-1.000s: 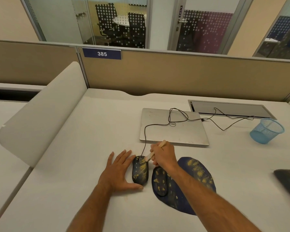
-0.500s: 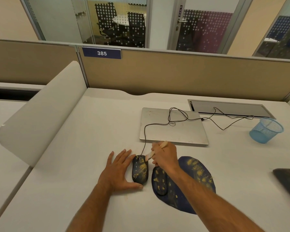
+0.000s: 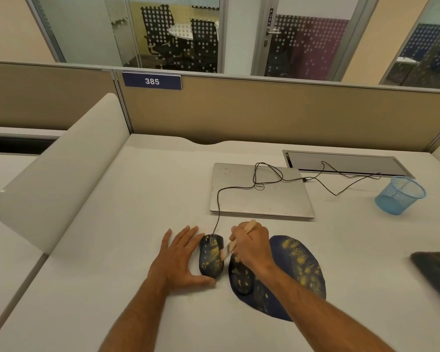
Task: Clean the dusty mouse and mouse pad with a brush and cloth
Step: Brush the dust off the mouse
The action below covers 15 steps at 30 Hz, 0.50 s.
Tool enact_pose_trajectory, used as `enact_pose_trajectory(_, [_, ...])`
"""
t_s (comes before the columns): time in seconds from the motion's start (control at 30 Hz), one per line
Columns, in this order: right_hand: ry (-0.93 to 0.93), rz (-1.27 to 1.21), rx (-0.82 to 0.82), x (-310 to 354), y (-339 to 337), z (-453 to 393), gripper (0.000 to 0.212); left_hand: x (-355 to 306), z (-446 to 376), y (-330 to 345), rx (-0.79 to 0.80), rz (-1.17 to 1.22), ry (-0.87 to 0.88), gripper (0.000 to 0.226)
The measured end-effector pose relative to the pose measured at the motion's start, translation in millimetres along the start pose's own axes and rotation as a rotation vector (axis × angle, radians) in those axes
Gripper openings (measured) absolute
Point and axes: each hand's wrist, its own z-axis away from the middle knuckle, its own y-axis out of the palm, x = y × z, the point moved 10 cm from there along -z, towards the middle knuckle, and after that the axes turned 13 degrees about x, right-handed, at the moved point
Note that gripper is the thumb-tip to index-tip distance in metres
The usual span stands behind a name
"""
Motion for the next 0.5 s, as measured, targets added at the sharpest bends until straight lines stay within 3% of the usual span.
enact_pose_trajectory(0.07, [0.0, -0.019, -0.044, 1.4, -4.1, 1.7, 0.036, 0.4, 0.1, 0.6, 0.0, 0.005, -0.001, 0.129])
enact_pose_trajectory(0.23, [-0.019, 0.083, 0.08, 2.2, 11.4, 3.2, 0.037, 1.3, -1.0, 2.2, -0.005, 0.005, -0.002, 0.128])
enact_pose_trajectory(0.37, [-0.03, 0.043, -0.017, 1.8, 2.8, 7.7, 0.038, 0.9, -1.0, 1.6, -0.011, 0.007, 0.0, 0.128])
enact_pose_trajectory(0.5, [-0.047, 0.107, 0.08, 0.0, 15.0, 13.8, 0.038, 0.7, 0.2, 1.1, -0.015, 0.003, 0.005, 0.128])
